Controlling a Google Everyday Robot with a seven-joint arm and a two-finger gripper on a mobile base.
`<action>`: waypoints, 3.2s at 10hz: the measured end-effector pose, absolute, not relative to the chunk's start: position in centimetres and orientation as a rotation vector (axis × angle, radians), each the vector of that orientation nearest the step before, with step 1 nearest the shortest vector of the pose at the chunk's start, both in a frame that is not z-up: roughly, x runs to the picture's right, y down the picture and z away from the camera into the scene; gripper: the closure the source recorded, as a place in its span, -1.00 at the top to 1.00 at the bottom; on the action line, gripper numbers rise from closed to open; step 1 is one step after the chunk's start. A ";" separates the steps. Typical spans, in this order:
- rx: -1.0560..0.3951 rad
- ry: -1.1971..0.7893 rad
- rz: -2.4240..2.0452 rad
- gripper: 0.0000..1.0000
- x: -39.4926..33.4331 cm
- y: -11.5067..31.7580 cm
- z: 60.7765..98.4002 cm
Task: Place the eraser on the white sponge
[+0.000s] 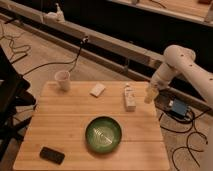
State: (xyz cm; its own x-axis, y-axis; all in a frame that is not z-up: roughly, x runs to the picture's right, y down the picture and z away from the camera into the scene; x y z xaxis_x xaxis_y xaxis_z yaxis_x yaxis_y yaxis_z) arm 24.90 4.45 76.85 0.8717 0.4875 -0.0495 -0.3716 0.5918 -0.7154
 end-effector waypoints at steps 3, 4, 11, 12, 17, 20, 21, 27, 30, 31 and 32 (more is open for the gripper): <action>-0.793 -0.158 0.502 0.26 24.9 4.4 76.8; -0.793 -0.158 0.502 0.26 24.9 4.5 76.8; -0.793 -0.158 0.502 0.26 24.9 4.4 76.8; -0.793 -0.158 0.502 0.26 24.9 4.5 76.8; -0.793 -0.158 0.502 0.26 24.9 4.4 76.8; -0.793 -0.158 0.502 0.26 24.9 4.4 76.8; -0.793 -0.158 0.502 0.26 24.9 4.4 76.8; -0.841 -0.184 0.504 0.26 20.6 4.9 78.2; -0.825 -0.296 0.539 0.26 14.9 4.0 77.6; -0.798 -0.345 0.537 0.26 12.7 3.3 76.6; -0.771 -0.401 0.523 0.26 10.2 2.8 74.9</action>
State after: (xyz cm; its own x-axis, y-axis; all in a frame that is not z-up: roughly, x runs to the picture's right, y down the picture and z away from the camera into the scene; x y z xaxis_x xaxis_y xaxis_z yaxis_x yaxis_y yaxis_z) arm 10.20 2.79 74.94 0.8010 0.5793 0.1511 -0.2958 0.6024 -0.7414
